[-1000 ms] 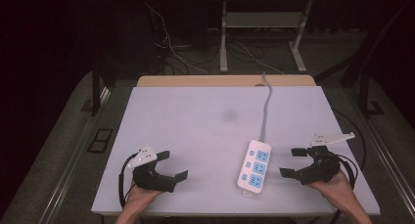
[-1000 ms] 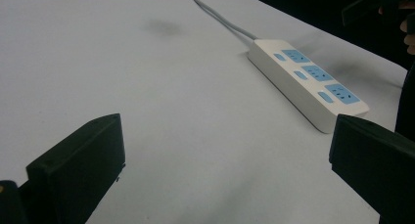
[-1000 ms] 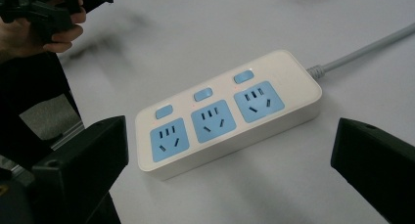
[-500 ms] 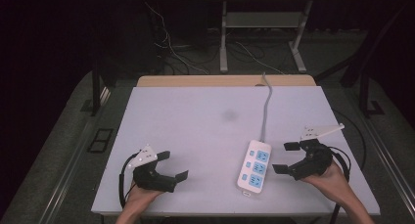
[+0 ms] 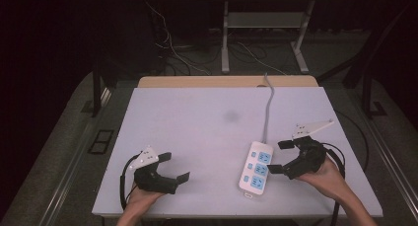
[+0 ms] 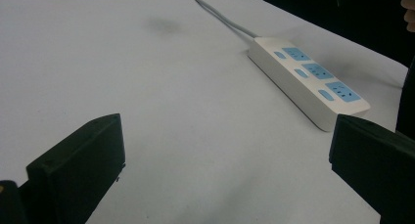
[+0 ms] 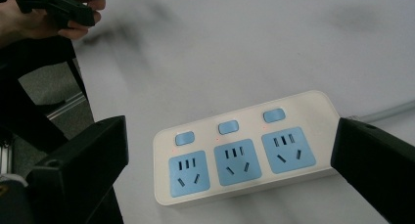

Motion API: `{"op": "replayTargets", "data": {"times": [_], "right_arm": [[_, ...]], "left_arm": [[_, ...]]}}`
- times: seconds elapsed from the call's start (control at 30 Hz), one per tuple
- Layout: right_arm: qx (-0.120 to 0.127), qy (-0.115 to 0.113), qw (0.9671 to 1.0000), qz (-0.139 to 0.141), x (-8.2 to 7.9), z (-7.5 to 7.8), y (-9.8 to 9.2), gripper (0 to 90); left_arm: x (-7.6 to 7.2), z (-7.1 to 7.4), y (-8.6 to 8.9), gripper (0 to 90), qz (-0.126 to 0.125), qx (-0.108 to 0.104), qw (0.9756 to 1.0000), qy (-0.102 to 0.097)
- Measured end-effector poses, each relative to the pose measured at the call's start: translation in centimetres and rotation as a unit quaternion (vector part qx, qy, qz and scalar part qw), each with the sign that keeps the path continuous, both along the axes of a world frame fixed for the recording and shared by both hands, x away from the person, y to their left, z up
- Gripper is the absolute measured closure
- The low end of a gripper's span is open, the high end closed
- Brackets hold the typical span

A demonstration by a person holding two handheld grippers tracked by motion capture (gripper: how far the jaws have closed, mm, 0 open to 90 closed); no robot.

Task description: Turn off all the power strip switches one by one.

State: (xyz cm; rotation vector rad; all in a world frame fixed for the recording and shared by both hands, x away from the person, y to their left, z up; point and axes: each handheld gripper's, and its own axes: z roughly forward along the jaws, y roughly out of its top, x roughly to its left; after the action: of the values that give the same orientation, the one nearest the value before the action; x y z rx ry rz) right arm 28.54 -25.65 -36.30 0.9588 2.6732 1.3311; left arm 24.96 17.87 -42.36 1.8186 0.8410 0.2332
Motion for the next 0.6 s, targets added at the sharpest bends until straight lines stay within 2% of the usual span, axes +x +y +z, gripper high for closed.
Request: {"op": "replayTargets", "data": {"times": [0.13, 0.17, 0.27, 0.33, 0.47, 0.5, 0.53, 0.57, 0.6], "right_arm": [[-0.011, 0.001, 0.9999, 0.012, 0.1, 0.0, 0.7, 2.4], [-0.013, -0.003, 0.9997, 0.021, 0.1, 0.0, 0.9, 12.4], [-0.028, -0.014, 0.9994, 0.016, 0.0, 0.0, 1.2, 18.6], [-0.039, -0.017, 0.9990, 0.017, 0.1, -0.2, 1.5, 31.2], [-0.038, -0.018, 0.9988, 0.026, 0.0, -0.2, 1.8, 45.9], [-0.038, -0.018, 0.9988, 0.026, 0.0, -0.2, 1.8, 45.9], [-0.038, -0.017, 0.9986, 0.032, 0.0, -0.2, 2.0, 52.7], [-0.038, -0.017, 0.9986, 0.032, 0.0, -0.2, 2.0, 52.7], [-0.040, -0.018, 0.9983, 0.039, 0.0, -0.3, 2.2, 57.4]], "left_arm": [[0.0, 0.0, 0.0, 0.0, 0.000, 0.002, 1.0000, 0.000], [0.0, 0.0, 0.0, 0.0, 0.000, 0.002, 1.0000, 0.000], [0.0, 0.0, 0.0, 0.0, 0.001, 0.003, 1.0000, -0.001], [0.0, 0.0, 0.0, 0.0, 0.001, 0.004, 1.0000, 0.000], [0.0, 0.0, 0.0, 0.0, 0.002, 0.004, 1.0000, 0.000], [0.0, 0.0, 0.0, 0.0, 0.003, 0.005, 1.0000, 0.000], [0.0, 0.0, 0.0, 0.0, 0.003, 0.005, 1.0000, 0.000], [0.0, 0.0, 0.0, 0.0, 0.003, 0.004, 1.0000, 0.000], [0.0, 0.0, 0.0, 0.0, 0.003, 0.004, 1.0000, 0.000]]}}
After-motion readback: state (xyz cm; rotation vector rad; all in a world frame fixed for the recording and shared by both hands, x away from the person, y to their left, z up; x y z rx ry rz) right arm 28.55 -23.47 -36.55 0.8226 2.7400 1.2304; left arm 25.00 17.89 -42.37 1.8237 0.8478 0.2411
